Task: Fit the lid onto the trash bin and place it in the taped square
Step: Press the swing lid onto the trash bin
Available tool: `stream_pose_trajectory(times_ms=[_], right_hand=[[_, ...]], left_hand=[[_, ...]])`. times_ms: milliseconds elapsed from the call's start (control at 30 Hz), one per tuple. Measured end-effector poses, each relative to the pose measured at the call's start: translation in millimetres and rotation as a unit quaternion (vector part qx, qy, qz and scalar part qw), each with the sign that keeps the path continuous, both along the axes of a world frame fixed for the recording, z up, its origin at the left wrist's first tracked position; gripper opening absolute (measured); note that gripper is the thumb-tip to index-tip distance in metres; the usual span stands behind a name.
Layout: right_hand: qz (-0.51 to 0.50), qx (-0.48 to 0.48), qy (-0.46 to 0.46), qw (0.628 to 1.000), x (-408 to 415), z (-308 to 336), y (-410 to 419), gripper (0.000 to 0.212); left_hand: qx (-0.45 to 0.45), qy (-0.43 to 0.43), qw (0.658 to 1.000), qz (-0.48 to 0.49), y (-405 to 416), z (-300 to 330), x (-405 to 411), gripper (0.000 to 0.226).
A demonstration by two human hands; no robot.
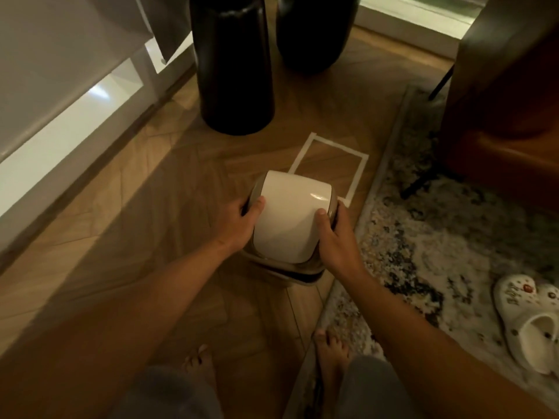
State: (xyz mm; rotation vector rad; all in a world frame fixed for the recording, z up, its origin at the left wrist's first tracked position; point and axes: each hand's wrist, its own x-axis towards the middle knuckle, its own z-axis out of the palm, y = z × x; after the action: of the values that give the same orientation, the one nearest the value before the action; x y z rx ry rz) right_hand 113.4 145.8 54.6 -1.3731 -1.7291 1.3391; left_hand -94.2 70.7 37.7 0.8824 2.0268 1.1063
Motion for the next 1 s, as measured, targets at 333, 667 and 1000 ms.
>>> stream_pose_trajectory(times_ms=[333,667,1000], right_hand=[[-0.011,-0.002,-0.025,1.0,20,-20,0,0.049],[-0.01,-0.022,-0.042,0.999,23,-30,-8,0.052],[-0.004,-0.029,-0.047,0.998,23,-36,-12,0.061]], left_hand=[[-0.062,0.009,0.998,-0.014,12,-17,14,0.054],[-0.078,-0.044,0.995,-0.034,15,-22,14,0.064],[-0.085,-0.06,0.993,-0.059,6,-22,11,0.064]])
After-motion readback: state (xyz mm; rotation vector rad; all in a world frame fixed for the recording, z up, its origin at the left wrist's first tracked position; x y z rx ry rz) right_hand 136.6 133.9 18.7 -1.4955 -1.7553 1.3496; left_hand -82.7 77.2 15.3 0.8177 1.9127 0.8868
